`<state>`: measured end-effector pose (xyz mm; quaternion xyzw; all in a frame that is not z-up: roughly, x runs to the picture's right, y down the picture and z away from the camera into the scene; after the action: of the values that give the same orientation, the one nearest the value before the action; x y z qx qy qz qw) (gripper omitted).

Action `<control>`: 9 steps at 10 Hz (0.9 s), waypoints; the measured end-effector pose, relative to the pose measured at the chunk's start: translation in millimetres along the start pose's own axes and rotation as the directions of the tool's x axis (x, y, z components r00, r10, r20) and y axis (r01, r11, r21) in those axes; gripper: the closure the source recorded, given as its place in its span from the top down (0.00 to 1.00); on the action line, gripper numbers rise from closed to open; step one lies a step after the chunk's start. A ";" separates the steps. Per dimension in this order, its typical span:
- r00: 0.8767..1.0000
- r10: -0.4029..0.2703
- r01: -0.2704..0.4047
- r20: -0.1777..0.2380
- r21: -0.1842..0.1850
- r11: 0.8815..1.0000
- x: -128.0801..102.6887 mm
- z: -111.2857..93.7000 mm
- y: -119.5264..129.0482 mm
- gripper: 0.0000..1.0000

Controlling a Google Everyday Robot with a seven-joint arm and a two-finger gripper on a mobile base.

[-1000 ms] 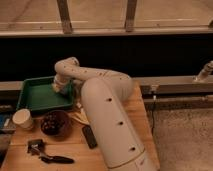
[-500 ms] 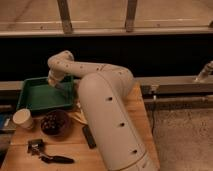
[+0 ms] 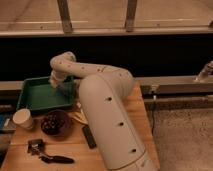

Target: Wipe tray with sponge

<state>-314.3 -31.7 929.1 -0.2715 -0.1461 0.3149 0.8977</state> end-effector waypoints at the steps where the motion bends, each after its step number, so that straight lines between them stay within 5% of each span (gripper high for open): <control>1: 1.000 -0.001 0.001 -0.005 0.001 1.000 -1.6 0.7 0.1 0.00; 9: 0.998 -0.054 0.052 -0.038 -0.040 0.998 -27.0 30.7 2.1 0.00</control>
<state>-349.1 -35.6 950.3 -0.2911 -0.1415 0.2828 0.9029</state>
